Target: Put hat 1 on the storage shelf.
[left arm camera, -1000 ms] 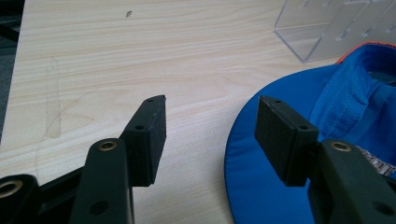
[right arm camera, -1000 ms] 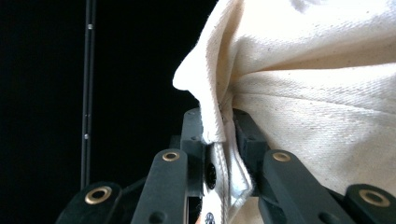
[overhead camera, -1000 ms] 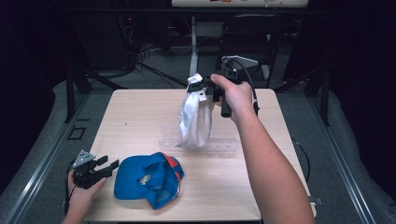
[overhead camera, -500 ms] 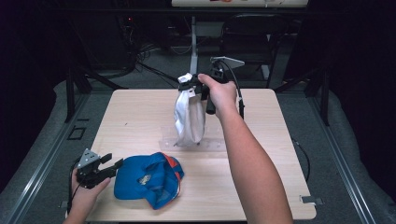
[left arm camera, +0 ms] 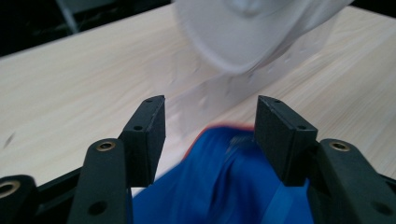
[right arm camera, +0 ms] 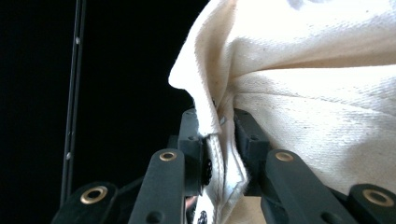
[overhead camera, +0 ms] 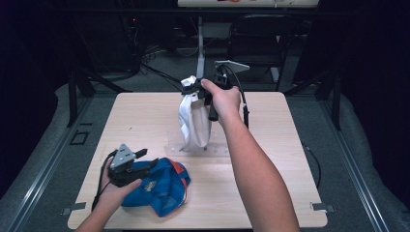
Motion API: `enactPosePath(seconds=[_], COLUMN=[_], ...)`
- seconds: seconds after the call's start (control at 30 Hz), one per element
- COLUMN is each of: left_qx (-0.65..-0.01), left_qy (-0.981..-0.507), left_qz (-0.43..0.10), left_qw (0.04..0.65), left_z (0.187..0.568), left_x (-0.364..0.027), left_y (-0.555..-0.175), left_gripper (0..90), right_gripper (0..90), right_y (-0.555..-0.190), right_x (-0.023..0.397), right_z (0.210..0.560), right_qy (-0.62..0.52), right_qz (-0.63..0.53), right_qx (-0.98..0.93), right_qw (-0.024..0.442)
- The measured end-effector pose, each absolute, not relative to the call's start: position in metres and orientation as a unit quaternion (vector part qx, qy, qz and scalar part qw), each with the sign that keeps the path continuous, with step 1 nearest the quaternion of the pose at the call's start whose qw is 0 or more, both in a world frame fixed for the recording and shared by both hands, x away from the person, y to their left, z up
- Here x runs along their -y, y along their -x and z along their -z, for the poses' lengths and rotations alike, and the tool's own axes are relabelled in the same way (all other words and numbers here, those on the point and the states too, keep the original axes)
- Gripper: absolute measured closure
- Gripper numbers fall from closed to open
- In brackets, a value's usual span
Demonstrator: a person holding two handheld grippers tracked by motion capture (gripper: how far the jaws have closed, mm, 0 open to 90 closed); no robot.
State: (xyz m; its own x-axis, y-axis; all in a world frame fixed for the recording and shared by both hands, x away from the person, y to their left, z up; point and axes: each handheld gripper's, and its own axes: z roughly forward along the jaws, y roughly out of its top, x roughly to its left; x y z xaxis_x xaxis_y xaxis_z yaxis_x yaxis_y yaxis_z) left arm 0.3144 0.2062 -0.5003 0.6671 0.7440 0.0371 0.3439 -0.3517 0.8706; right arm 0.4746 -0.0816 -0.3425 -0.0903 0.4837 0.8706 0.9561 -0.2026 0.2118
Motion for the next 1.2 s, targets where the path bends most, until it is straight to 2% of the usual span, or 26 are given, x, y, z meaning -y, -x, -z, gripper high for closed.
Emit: enactPosePath(seconds=[0.07, 0.2, 0.33, 0.37, 0.43, 0.5, 0.53, 0.8, 1.1, 1.2], left_qx=[-0.330, -0.316, -0.313, -0.315, -0.317, -0.314, -0.314, -0.323, -0.323, -0.324], left_qy=[-0.799, -0.808, -0.818, -0.819, -0.824, -0.825, -0.825, -0.816, -0.819, -0.819], left_qz=[-0.216, -0.219, -0.224, -0.227, -0.223, -0.238, -0.238, -0.243, -0.237, -0.234], left_qw=[0.455, 0.447, 0.428, 0.422, 0.413, 0.406, 0.406, 0.412, 0.410, 0.412], left_z=[0.498, 0.497, 0.496, 0.497, 0.497, 0.497, 0.497, 0.500, 0.506, 0.507], left_x=[-0.178, -0.158, -0.134, -0.131, -0.126, -0.126, -0.126, -0.141, -0.146, -0.147], left_y=[-0.320, -0.326, -0.336, -0.338, -0.341, -0.341, -0.341, -0.340, -0.340, -0.341], left_gripper=[44.2, 44.8, 52.5, 56.1, 69.8, 78.0, 79.2, 83.8, 84.2, 84.4], right_gripper=[75.2, 75.1, 75.0, 74.8, 74.4, 74.0, 74.0, 69.7, 58.1, 57.0], right_y=[-0.475, -0.475, -0.474, -0.474, -0.472, -0.471, -0.471, -0.459, -0.439, -0.432], right_x=[0.081, 0.081, 0.081, 0.081, 0.081, 0.082, 0.082, 0.092, 0.123, 0.131], right_z=[0.344, 0.344, 0.344, 0.344, 0.344, 0.344, 0.344, 0.346, 0.352, 0.352], right_qy=[0.620, 0.620, 0.617, 0.617, 0.616, 0.614, 0.614, 0.598, 0.594, 0.587], right_qz=[0.461, 0.466, 0.467, 0.467, 0.467, 0.467, 0.467, 0.460, 0.478, 0.489], right_qx=[0.578, 0.577, 0.579, 0.579, 0.580, 0.582, 0.582, 0.603, 0.609, 0.609], right_qw=[0.260, 0.257, 0.257, 0.255, 0.257, 0.257, 0.257, 0.261, 0.217, 0.214])
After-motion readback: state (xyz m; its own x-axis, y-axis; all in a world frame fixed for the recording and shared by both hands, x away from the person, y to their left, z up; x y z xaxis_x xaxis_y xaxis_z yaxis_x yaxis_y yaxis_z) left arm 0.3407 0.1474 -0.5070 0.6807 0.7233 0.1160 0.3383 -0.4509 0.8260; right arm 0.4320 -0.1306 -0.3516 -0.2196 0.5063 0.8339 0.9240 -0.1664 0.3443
